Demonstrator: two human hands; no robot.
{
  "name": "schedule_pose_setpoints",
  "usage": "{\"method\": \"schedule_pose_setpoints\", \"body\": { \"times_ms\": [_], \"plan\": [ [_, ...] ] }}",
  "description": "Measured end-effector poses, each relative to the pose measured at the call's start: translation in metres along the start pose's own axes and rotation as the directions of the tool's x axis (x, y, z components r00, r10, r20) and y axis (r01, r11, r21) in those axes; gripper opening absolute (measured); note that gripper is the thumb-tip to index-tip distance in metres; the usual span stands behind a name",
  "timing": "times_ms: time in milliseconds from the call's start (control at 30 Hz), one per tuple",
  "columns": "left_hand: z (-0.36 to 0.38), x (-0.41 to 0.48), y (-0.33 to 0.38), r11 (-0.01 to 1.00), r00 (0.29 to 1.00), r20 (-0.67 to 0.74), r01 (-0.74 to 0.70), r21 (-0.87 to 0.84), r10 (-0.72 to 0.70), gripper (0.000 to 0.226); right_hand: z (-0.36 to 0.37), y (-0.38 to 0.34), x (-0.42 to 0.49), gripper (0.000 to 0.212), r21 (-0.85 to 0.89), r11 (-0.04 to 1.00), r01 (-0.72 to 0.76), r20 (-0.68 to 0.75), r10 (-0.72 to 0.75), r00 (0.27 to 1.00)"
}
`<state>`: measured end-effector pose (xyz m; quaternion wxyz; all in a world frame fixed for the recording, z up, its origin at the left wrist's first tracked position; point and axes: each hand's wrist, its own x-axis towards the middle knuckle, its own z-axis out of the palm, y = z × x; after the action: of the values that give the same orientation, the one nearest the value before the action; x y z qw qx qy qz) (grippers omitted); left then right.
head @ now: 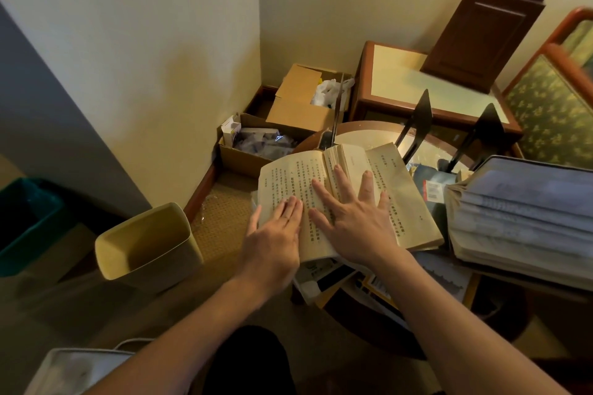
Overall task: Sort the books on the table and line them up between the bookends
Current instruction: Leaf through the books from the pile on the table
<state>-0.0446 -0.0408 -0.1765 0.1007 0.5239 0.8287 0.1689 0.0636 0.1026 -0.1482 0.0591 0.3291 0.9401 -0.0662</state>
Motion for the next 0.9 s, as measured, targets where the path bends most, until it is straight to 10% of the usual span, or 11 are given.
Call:
{"method": "schedule_pose_setpoints", "body": {
  "times_ms": [900],
  "plan": [
    [0.007, 0.052, -0.022, 0.964, 0.998, -0.031, 0.052, -0.259, -0.062, 0.058, 0.002, -0.002, -0.001, 0.06, 0.027, 1.0, 0.005, -0.014, -0.004, 1.0]
  ]
}}
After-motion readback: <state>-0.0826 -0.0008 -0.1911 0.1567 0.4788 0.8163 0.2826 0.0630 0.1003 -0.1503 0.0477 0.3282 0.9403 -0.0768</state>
